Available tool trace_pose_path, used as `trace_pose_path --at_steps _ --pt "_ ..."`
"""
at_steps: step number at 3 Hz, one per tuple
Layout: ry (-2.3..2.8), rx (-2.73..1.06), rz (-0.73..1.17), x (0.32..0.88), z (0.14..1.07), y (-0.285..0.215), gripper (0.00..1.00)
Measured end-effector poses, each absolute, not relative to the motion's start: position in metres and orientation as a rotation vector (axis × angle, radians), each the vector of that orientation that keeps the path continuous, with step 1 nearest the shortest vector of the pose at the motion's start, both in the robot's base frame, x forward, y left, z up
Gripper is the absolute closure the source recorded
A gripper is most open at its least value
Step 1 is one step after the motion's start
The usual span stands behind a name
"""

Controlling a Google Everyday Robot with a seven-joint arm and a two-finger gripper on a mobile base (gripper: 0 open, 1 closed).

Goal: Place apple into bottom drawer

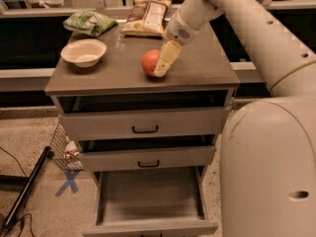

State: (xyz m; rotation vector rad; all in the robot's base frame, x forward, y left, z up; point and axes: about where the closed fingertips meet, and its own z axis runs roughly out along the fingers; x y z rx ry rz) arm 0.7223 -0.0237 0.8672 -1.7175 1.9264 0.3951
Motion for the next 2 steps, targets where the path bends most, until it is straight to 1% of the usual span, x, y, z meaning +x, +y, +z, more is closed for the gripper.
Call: trace_pose_path --at_steps 1,2 --pt "1.897 -1.74 0.492 0.716 0.862 -0.005 0.0" --pt "1.898 -1.847 0.495 0.706 0.84 0.011 0.18"
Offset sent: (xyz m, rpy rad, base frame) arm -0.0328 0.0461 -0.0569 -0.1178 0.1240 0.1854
